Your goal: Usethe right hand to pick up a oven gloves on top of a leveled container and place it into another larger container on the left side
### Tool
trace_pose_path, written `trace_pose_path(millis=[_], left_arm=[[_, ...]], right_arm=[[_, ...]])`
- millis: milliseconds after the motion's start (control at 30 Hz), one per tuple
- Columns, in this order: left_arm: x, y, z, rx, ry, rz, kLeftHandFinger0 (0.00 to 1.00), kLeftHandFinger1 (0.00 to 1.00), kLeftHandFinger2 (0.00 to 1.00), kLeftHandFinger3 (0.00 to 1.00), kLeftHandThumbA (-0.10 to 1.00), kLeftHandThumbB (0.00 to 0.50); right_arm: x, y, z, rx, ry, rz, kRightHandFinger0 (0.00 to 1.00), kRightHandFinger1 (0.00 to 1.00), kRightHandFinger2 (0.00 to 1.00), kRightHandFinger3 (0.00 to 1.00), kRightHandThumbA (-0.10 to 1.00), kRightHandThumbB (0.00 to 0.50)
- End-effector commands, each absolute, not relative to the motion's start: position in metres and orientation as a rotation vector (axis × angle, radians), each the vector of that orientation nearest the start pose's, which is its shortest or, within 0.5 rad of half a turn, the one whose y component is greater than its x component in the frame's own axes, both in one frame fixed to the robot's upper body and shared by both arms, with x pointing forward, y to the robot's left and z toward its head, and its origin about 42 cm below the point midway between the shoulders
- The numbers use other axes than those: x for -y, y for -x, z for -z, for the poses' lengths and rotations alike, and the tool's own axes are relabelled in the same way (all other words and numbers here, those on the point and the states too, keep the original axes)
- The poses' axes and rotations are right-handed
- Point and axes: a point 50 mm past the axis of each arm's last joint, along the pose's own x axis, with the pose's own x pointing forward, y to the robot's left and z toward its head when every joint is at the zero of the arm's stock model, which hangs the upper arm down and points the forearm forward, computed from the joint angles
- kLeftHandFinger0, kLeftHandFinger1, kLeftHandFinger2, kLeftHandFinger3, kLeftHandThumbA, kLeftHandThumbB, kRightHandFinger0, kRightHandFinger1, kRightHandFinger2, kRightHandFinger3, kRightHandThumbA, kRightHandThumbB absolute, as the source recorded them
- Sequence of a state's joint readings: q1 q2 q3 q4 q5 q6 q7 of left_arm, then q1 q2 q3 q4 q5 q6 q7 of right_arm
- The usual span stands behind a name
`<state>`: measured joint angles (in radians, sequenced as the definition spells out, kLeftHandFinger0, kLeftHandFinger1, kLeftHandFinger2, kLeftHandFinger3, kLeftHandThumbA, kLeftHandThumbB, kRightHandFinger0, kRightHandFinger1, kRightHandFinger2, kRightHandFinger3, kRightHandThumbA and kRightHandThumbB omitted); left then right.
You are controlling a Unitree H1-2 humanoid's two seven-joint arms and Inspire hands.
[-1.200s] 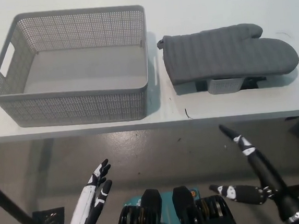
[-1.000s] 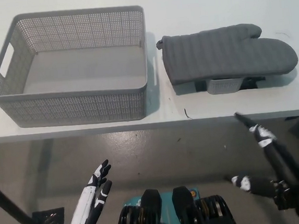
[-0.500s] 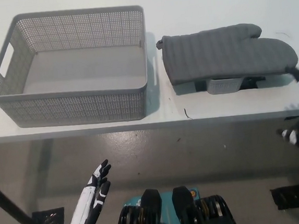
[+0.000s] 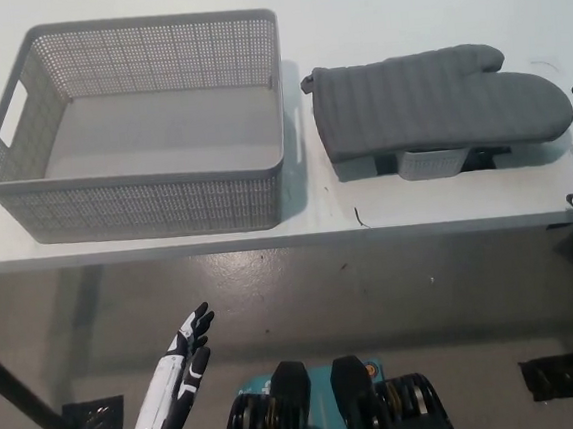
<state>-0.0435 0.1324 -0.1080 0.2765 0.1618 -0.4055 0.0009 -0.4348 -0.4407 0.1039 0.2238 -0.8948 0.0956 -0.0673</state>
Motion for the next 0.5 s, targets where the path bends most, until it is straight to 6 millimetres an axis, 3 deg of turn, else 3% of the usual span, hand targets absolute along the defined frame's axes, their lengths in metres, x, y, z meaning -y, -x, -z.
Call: trace_pose_path(millis=[0,233,467], left_arm=[[-0.225,-0.292,-0.068,0.237,-0.273,0.181,1.00,1.00,1.00,1.00,1.00,0.192],[-0.224,-0.294,-0.070,0.243,-0.276,0.183,1.00,1.00,1.00,1.00,1.00,0.201],[-0.225,-0.295,-0.070,0.240,-0.283,0.181,1.00,1.00,1.00,1.00,1.00,0.187]], right_arm=[[0.322,-0.441,-0.239,0.282,1.400,0.249,1.00,1.00,1.00,1.00,1.00,0.277],[0.306,-0.450,-0.250,0.297,1.385,0.248,1.00,1.00,1.00,1.00,1.00,0.287],[0.291,-0.452,-0.264,0.329,1.372,0.255,1.00,1.00,1.00,1.00,1.00,0.264]])
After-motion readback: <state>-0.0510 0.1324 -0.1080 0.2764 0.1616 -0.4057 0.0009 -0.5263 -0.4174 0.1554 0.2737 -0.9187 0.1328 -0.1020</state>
